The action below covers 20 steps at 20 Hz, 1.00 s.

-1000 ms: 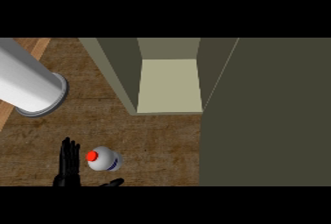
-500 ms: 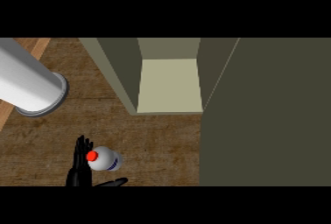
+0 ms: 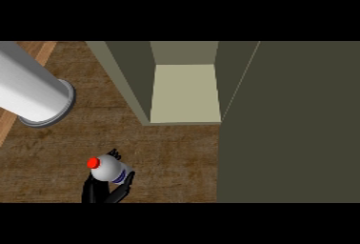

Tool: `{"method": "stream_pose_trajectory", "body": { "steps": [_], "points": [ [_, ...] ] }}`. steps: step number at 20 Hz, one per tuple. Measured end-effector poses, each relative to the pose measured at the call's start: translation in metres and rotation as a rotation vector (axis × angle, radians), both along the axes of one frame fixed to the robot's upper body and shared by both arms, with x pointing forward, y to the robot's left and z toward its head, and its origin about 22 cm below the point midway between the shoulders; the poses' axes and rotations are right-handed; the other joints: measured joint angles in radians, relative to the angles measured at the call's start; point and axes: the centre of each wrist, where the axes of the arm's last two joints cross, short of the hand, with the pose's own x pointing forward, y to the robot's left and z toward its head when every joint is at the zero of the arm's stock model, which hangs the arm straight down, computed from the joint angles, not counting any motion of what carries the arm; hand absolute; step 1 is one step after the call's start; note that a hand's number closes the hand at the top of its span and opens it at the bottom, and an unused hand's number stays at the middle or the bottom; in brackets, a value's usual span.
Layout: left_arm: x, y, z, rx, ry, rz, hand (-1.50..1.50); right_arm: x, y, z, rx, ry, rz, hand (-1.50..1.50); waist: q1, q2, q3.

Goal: Pick up the bottled water, place it into the cabinet and close the cabinet

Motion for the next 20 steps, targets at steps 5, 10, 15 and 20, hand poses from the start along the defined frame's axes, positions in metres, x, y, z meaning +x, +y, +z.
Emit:
{"method": "stream_pose_trajectory", "body": {
  "steps": [5,10,15,20],
  "points": [
    [-0.0006,-0.0015,-0.005,-0.062,-0.043,0.009,1.5,-0.0022,-0.0016,-0.0016,-0.008,-0.002,-0.002,-1.5,0.002,-0.005,0.011],
    [-0.0002,-0.0016,-0.0071,-0.101,-0.053,0.0,1.5,-0.0016,0.0019,-0.0025,0.006,-0.003,0.0,-1.5,0.003,-0.007,0.017],
    [-0.0005,0.001,-0.0081,-0.121,-0.055,-0.076,1.5,-0.0005,-0.0016,-0.0036,-0.014,-0.011,0.003,-1.5,0.003,-0.008,0.021],
    [0.0078,0.0009,-0.0042,-0.117,-0.072,-0.141,1.5,-0.0011,0.0001,-0.0036,-0.005,-0.008,0.009,-1.5,0.003,-0.005,0.016]
  ]
}}
